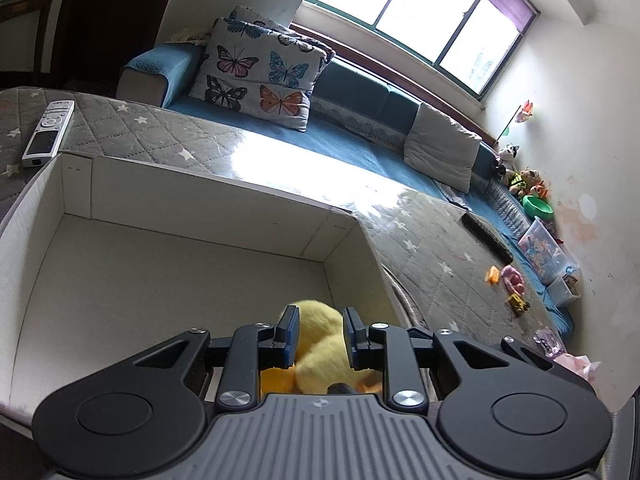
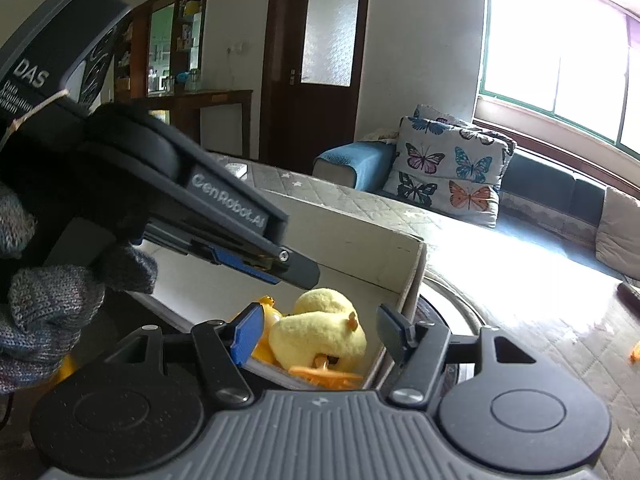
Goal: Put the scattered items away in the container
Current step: 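Lower the plush chick into the box and open the right tool, then move both tools down to the green squeezy toy beside the box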
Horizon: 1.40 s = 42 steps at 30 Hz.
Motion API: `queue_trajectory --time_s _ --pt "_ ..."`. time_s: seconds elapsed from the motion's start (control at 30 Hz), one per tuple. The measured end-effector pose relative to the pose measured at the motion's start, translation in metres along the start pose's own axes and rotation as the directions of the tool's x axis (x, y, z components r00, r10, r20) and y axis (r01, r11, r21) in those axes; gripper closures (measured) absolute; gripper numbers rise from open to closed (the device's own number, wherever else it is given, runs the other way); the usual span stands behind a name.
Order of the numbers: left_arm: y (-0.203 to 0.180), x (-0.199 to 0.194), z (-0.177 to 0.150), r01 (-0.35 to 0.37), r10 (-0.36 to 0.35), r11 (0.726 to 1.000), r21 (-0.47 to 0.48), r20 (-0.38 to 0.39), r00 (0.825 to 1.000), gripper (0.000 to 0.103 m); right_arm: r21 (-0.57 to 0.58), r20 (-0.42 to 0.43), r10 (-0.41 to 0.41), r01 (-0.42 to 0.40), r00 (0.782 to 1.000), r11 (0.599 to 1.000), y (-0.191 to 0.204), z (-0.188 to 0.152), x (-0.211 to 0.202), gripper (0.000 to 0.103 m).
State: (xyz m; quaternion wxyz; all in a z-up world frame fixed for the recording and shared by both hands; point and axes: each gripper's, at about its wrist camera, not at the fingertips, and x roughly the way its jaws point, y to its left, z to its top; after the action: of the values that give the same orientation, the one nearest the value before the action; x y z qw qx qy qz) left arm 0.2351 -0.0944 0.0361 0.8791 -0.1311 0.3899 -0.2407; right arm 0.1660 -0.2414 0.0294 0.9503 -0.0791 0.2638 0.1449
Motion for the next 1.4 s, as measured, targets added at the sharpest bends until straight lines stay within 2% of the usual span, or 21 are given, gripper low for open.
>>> queue_trajectory --time_s 0.07,0.33,0.57,0.93,1.13,1.4 --pt "-0.002 -0.008 -0.006 0.006 -0.006 1.0 -0.002 0.002 1.0 0.077 0.003 0.005 -0.004 0.004 1.0 1.0 0.0 -0.003 -0.009 0.031" --pt "-0.012 -0.041 -0.034 0.022 -0.022 1.0 -0.009 0.014 1.0 0.076 0.016 -0.005 -0.005 0.005 1.0 1.0 0.005 -0.028 -0.048 0.031" --pt "-0.019 -0.059 -0.06 0.006 -0.006 1.0 -0.002 0.011 1.0 0.074 0.041 -0.042 -0.006 0.007 0.999 0.999 0.011 -0.057 -0.073 0.031" --pt "-0.015 -0.053 -0.099 0.001 -0.005 0.998 -0.059 -0.074 0.997 0.074 0.078 -0.104 0.0 0.009 0.995 0.997 0.018 -0.09 -0.085 0.031" --pt "-0.014 -0.046 -0.112 0.001 -0.01 0.997 -0.074 -0.116 0.993 0.073 0.099 -0.121 0.003 0.009 0.993 0.995 0.019 -0.097 -0.084 0.033" --pt "-0.017 -0.037 -0.118 0.029 -0.044 0.995 -0.1 -0.149 0.988 0.073 0.12 -0.126 0.003 0.012 0.992 0.993 0.019 -0.102 -0.081 0.042"
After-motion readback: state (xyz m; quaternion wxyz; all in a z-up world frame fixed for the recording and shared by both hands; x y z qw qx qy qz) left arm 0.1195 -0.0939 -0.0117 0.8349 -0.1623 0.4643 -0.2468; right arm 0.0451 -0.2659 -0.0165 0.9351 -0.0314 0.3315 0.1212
